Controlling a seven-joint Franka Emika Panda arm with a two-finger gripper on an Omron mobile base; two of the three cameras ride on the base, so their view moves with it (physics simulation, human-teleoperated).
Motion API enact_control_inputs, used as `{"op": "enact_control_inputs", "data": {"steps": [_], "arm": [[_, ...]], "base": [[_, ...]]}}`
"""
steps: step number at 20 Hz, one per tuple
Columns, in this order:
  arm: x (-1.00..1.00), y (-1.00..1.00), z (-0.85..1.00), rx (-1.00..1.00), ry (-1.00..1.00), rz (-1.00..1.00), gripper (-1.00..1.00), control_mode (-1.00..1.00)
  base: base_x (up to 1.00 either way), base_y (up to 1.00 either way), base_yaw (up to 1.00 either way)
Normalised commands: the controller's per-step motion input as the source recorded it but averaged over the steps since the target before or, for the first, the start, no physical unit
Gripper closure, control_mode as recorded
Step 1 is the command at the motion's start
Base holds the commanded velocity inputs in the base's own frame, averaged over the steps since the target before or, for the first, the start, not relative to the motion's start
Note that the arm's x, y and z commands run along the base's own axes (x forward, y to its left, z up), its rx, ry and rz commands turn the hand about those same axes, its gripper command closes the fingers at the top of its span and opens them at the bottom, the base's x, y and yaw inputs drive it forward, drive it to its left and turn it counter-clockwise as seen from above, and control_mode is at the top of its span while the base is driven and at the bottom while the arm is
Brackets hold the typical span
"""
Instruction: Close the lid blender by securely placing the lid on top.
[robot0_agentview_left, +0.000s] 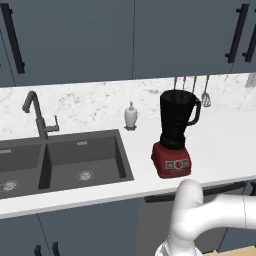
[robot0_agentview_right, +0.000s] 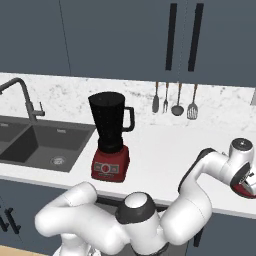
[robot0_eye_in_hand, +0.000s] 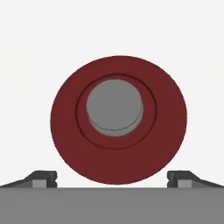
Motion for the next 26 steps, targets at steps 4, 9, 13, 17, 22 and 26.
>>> {"op": "enact_control_inputs", "data": {"steps": [4, 9, 13, 17, 22, 26], "arm": [[0.2, -0.23, -0.08, 0.0, 0.01, 0.0, -1.0, -1.0], [0.15, -0.22, -0.1, 0.0, 0.0, 0.0, -1.0, -1.0], [0.11, -0.21, -0.13, 0.0, 0.0, 0.0, -1.0, -1.0], [0.12, -0.22, -0.15, 0.0, 0.0, 0.0, -1.0, -1.0], [0.18, -0.14, -0.19, 0.0, 0.0, 0.0, 1.0, -1.0], [0.25, 0.0, -0.24, 0.0, 0.0, 0.0, 1.0, -1.0]], "base": [[0.0, 0.0, 0.0], [0.0, 0.0, 0.0], [0.0, 0.0, 0.0], [0.0, 0.0, 0.0], [0.0, 0.0, 0.0], [0.0, 0.0, 0.0]]}}
